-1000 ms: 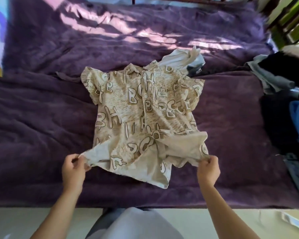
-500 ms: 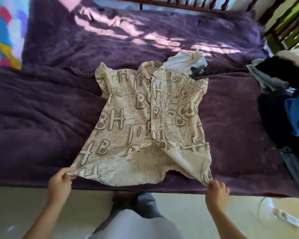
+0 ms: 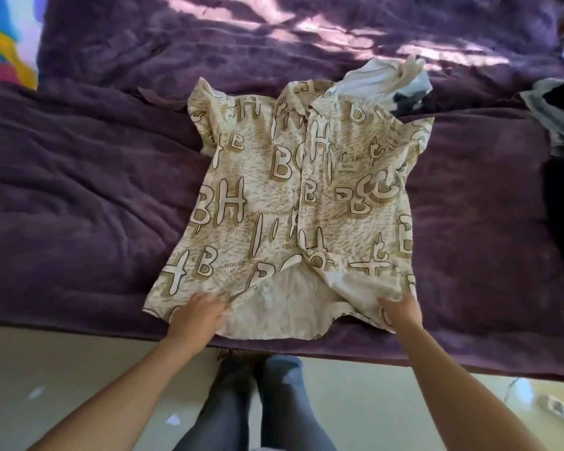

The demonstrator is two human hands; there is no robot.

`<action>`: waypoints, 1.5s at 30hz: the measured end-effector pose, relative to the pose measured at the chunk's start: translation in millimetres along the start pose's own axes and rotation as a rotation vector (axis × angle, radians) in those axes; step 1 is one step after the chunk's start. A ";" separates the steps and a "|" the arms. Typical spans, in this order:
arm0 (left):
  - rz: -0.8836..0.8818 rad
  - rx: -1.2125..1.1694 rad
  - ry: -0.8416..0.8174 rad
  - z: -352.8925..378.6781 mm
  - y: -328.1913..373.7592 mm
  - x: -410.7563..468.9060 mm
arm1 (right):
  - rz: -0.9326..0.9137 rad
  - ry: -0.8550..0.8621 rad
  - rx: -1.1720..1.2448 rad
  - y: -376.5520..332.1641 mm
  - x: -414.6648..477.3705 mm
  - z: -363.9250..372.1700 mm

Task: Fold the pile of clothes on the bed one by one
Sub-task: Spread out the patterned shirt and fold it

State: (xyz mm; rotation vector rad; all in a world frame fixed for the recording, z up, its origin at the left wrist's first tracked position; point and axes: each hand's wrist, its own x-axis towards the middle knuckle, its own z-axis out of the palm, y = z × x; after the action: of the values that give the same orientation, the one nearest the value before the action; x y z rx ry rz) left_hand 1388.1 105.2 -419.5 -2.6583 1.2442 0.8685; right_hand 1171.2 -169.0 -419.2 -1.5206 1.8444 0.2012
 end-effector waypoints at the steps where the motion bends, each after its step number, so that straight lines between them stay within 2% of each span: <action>1: -0.034 -0.114 0.021 -4.7 -0.3 0.3 | -0.008 -0.005 -0.014 0.2 2.2 -1.7; 4: -0.130 -0.646 0.028 -25.5 -1.7 -0.8 | -0.064 0.033 -0.025 2.1 -0.7 -6.5; 6: -0.186 -1.033 0.142 -49.3 8.5 -8.7 | -0.165 0.150 -0.099 -0.4 -8.8 -10.3; 8: -0.214 -1.279 0.260 -68.3 26.4 -16.6 | -0.242 0.185 -0.087 -1.5 -14.8 -10.8; 9: -0.196 -1.318 0.247 -70.4 36.1 -19.3 | -0.206 0.152 -0.041 -1.0 -14.7 -10.4; 11: -0.074 -1.147 0.077 -59.6 56.0 -24.2 | -0.084 0.044 0.017 6.0 -7.3 -3.3; 13: 0.059 -0.721 -0.096 -27.8 60.6 -25.6 | 0.007 -0.030 -0.049 11.2 -3.9 2.0; 15: 0.086 -0.429 -0.120 3.7 52.5 -28.5 | 0.036 -0.044 -0.102 8.8 -3.9 0.2; 17: 0.038 -0.394 -0.089 19.8 45.4 -33.8 | 0.000 -0.024 -0.110 3.8 -6.2 0.0; 18: 0.027 -0.423 -0.067 24.4 43.2 -35.6 | -0.084 0.045 -0.110 0.8 -9.9 -0.3; 19: 0.018 -0.443 -0.059 26.1 41.7 -37.2 | -0.252 0.145 -0.097 -1.0 -15.9 -0.4; 20: 0.014 -0.437 -0.058 29.0 38.9 -38.2 | -0.507 0.222 -0.071 -0.4 -23.8 1.2; 21: 0.014 -0.426 -0.045 30.0 35.6 -37.6 | -0.806 0.217 -0.087 1.3 -35.9 3.2; 23: 0.023 -0.392 -0.021 28.3 30.6 -37.7 | -1.329 0.107 -0.365 23.0 -53.2 14.7; 24: 0.044 -0.352 -0.001 23.6 29.9 -38.9 | -1.467 0.071 -0.575 33.3 -59.0 17.5; 25: 0.095 -0.285 0.018 20.4 28.7 -39.2 | -1.506 0.013 -0.746 43.1 -60.9 18.8; 27: 0.142 -0.084 0.090 20.3 26.6 -36.8 | -1.462 -0.045 -0.862 61.2 -56.4 19.2; 28: 0.128 0.007 0.151 21.5 24.3 -33.6 | -1.428 -0.016 -0.814 66.4 -51.0 18.0; 30: 0.039 0.052 0.151 20.7 14.9 -25.5 | -1.252 0.125 -0.666 63.7 -41.3 14.4; 32: -0.093 -0.060 0.160 19.6 1.6 -19.6 | -0.888 0.247 -0.532 59.5 -30.7 5.6; 33: -0.217 -0.151 0.174 16.9 -5.7 -18.5 | -0.657 0.238 -0.437 60.5 -21.4 -1.9; 35: -0.489 -0.362 0.151 11.2 -21.4 -16.4 | -0.202 0.055 -0.155 62.5 0.8 -12.8; 36: -0.573 -0.471 0.144 12.9 -31.9 -14.1 | -0.090 -0.048 -0.005 62.2 12.0 -13.7; 37: -0.631 -0.555 0.125 12.5 -39.3 -13.0 | -0.059 -0.126 0.097 59.0 17.0 -13.3; 39: -0.667 -0.653 0.118 10.5 -48.2 -11.0 | -0.034 -0.170 0.191 51.9 23.3 -8.1; 43: -0.622 -1.011 0.236 -11.3 -49.2 -15.0 | -0.009 -0.061 0.230 46.1 22.3 -9.7; 45: -0.648 -1.242 0.296 -27.0 -52.9 -26.3 | 0.065 -0.034 0.492 50.8 15.5 -27.0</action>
State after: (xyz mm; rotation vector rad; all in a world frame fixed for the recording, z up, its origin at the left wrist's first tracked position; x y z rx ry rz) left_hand 1425.6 150.3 -391.6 -3.7541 -0.4807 1.4153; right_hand 1113.2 -181.1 -425.2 -1.1094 1.7522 -0.1859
